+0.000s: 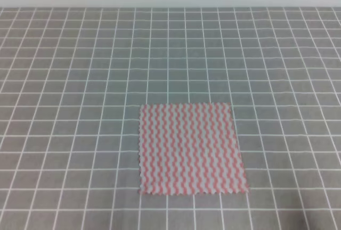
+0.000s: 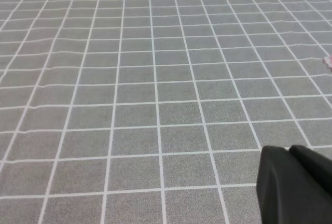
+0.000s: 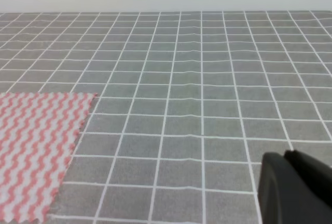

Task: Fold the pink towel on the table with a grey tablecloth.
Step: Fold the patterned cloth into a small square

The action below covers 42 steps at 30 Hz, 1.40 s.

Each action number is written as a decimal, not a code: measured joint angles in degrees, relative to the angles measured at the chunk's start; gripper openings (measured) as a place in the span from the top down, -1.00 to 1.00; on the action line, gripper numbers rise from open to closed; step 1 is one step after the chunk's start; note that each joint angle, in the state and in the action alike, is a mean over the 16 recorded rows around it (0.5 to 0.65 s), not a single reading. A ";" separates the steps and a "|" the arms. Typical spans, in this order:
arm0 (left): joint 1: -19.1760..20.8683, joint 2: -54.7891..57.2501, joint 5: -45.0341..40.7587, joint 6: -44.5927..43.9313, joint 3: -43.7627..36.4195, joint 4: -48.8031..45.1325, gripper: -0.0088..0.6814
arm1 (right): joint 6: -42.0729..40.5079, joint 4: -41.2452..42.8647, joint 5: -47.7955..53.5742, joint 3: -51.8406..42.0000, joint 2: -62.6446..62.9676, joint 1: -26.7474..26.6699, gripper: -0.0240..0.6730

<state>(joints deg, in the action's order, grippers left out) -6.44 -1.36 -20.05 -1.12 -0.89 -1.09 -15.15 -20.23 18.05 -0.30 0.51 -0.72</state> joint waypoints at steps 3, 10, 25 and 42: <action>0.00 0.30 0.42 -0.02 0.10 0.10 0.98 | 0.00 0.00 -0.05 0.05 -0.06 0.00 0.98; 0.00 0.54 0.67 -0.03 0.31 0.27 0.98 | 0.00 0.00 -0.06 0.00 -0.11 0.00 0.98; 0.00 0.23 1.80 -0.04 0.15 1.35 0.98 | 0.00 0.01 -0.12 -0.18 0.11 0.00 0.98; 0.00 0.62 3.24 -0.02 0.38 3.40 0.98 | 0.00 -8.01 -4.46 -0.26 0.21 0.00 0.98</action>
<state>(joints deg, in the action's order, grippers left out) -6.44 -0.74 -16.81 -1.14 -0.51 2.30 -15.15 -28.24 13.59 -0.56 0.73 -0.72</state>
